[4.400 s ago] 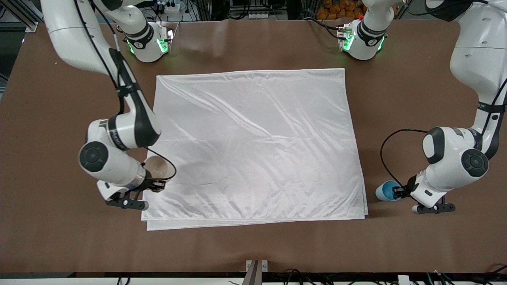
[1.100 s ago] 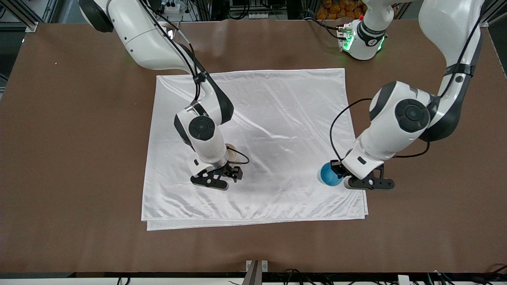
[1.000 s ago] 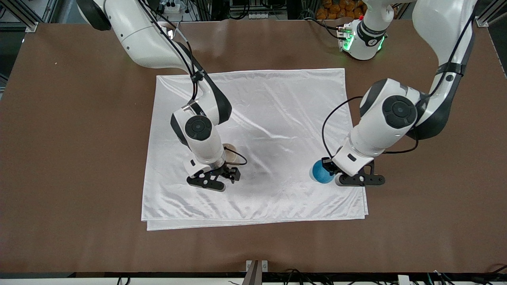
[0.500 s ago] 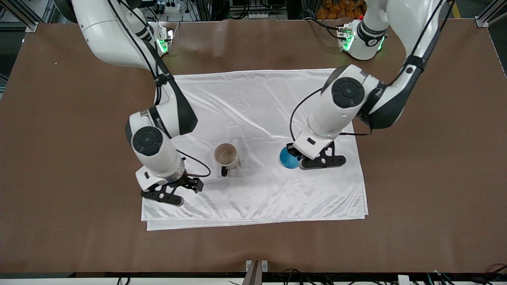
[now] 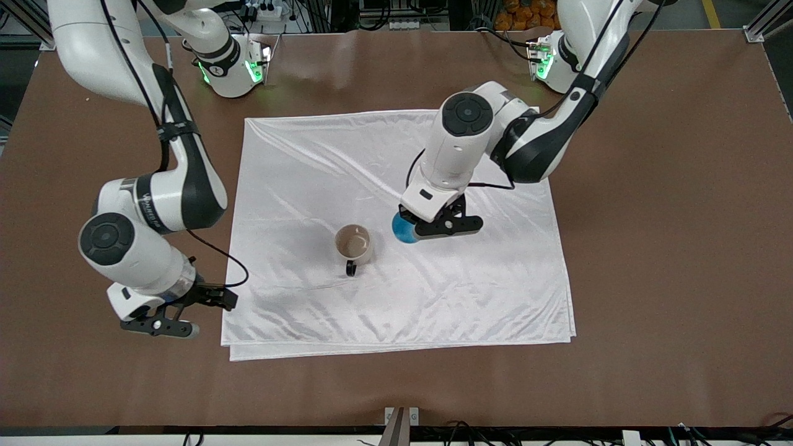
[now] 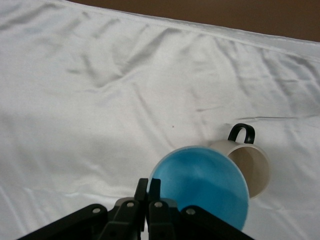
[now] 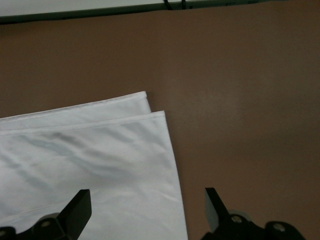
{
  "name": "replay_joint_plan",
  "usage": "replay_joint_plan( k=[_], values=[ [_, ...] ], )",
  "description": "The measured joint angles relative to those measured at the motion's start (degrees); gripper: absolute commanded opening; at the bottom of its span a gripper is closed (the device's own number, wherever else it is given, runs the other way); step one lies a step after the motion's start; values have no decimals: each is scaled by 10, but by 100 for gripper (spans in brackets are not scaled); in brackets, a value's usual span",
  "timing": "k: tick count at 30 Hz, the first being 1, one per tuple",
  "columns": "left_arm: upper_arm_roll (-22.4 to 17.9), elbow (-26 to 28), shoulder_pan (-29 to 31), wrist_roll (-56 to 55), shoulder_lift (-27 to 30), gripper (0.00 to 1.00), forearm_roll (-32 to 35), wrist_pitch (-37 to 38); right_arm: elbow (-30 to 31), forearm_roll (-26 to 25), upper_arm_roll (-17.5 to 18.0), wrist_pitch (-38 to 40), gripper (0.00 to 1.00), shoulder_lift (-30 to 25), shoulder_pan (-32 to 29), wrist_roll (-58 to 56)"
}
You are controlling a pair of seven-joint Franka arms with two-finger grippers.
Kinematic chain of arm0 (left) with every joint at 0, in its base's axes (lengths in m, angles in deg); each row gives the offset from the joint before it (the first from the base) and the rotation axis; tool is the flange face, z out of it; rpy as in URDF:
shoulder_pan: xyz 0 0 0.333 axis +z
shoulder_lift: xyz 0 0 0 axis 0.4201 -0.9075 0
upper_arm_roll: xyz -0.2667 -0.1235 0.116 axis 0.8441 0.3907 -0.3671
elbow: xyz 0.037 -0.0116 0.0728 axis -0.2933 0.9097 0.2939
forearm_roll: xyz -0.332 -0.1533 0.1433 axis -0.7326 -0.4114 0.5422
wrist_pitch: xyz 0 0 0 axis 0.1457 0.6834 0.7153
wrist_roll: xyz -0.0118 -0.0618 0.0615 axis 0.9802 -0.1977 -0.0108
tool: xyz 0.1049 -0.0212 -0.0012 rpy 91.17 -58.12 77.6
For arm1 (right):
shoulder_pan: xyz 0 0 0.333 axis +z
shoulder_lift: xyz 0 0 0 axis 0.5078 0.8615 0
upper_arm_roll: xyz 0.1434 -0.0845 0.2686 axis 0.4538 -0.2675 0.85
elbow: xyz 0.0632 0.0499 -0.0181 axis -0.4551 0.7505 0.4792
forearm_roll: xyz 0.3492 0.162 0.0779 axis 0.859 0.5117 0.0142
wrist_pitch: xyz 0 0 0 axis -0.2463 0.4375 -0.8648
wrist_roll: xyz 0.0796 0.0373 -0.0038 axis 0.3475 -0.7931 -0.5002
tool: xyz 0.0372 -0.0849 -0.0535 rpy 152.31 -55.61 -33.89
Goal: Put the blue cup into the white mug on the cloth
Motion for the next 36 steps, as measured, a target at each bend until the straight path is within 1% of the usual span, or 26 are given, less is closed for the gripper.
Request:
replay_joint_plan(
  k=[8,10,12,15,27,36],
  values=[
    [-125,-33,-145,-50,-48,0,0,-30,0,0,0,4,100,-4,-53,-91],
    [-145,-42,-171,-63,-61,0,0,-41,0,0,0,5,100,-5,-64,-110],
    [-157,-49,-189,-75,-72,0,0,-52,0,0,0,8,100,-5,-70,-122],
    [-164,-57,-200,-85,-82,0,0,-64,0,0,0,16,100,-5,-74,-129],
    [-169,-65,-198,-109,-86,0,0,-109,0,0,2,30,100,-9,-72,-130],
    [-167,-72,-203,-116,-96,0,0,-118,0,0,2,37,100,-9,-72,-131]
  ],
)
